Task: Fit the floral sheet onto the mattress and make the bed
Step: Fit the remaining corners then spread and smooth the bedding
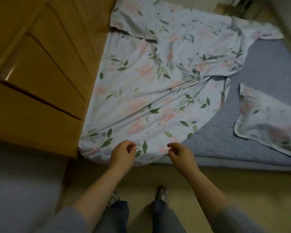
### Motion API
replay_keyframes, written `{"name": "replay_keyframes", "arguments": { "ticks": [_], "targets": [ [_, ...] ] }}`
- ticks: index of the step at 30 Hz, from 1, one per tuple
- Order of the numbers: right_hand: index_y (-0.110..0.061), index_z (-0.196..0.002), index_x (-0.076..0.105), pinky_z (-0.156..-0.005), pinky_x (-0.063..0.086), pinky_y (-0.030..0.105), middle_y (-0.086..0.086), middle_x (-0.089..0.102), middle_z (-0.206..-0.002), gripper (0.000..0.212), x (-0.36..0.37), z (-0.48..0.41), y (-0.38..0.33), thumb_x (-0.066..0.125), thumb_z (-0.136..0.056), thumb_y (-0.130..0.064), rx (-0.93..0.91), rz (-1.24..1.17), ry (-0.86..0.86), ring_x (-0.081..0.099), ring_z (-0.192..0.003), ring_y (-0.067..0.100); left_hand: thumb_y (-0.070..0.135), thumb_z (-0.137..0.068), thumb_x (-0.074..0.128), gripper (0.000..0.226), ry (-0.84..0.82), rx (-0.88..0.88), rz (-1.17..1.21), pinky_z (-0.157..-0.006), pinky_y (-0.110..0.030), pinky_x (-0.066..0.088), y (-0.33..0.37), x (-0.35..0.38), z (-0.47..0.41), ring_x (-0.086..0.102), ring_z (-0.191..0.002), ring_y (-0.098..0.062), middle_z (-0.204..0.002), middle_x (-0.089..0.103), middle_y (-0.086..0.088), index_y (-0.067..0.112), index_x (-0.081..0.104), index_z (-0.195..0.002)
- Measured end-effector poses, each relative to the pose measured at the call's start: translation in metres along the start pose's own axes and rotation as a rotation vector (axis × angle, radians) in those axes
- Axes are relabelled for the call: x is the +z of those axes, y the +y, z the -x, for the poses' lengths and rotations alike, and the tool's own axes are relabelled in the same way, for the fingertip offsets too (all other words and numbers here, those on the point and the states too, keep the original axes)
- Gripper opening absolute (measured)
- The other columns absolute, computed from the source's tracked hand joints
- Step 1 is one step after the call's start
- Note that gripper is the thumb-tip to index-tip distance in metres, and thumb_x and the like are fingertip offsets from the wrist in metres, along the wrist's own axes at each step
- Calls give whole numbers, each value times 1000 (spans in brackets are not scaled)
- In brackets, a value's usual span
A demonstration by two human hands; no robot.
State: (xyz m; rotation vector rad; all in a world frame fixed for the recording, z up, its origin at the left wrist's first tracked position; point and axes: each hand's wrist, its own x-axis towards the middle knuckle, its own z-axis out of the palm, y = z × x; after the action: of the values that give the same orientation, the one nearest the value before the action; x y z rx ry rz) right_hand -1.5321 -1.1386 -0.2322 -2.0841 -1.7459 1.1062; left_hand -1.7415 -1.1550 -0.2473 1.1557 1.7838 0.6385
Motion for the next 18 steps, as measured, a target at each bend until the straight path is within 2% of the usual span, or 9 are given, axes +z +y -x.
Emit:
{"name": "replay_keyframes", "arguments": {
  "ticks": [2, 5, 8, 11, 13, 18],
  "targets": [
    [-15, -120, 61, -51, 43, 16, 3, 65, -84, 29, -27, 12, 18, 50, -94, -16, 35, -25, 45, 59, -67, 12, 15, -91, 56, 6, -42, 29, -43, -76, -25, 46, 21, 18, 8, 58, -89, -17, -94, 62, 0, 18, 61, -90],
    [-14, -119, 62, -60, 49, 30, 7, 66, -87, 29, -68, 28, 50, 51, -93, -15, 72, -45, 88, 62, -72, 19, 15, -90, 56, 8, -97, 69, -90, -77, -25, 45, 55, 51, 19, 59, -91, -17, -95, 63, 0, 20, 62, -90],
    [-13, -119, 63, -60, 48, 29, 6, 65, -85, 29, -106, 43, 85, 52, -92, -12, 92, -75, 119, 62, -73, 21, 16, -91, 55, 11, -110, 92, -146, -77, -26, 44, 88, 90, 32, 57, -91, -15, -98, 63, 1, 17, 64, -97],
    [-15, -120, 62, -54, 40, 16, 0, 62, -87, 30, -147, 56, 132, 53, -91, -14, 86, -74, 124, 57, -69, 8, 17, -91, 55, 13, -116, 114, -170, -73, -24, 42, 120, 141, 50, 56, -90, -14, -100, 63, 0, 16, 64, -100],
    [-16, -119, 61, -53, 37, 13, -3, 61, -87, 29, -173, 63, 164, 54, -90, -14, 85, -77, 130, 56, -71, 5, 18, -92, 55, 12, -131, 123, -168, -69, -20, 41, 139, 177, 61, 56, -89, -13, -100, 63, 0, 18, 63, -100],
    [-15, -118, 63, -61, 40, 19, -1, 62, -91, 31, -235, 65, 229, 56, -88, -13, 92, -37, 137, 59, -78, 12, 19, -93, 53, 12, -166, 134, -186, -67, -19, 38, 184, 257, 83, 52, -87, -12, -94, 56, 3, 16, 62, -102]
  ]
}}
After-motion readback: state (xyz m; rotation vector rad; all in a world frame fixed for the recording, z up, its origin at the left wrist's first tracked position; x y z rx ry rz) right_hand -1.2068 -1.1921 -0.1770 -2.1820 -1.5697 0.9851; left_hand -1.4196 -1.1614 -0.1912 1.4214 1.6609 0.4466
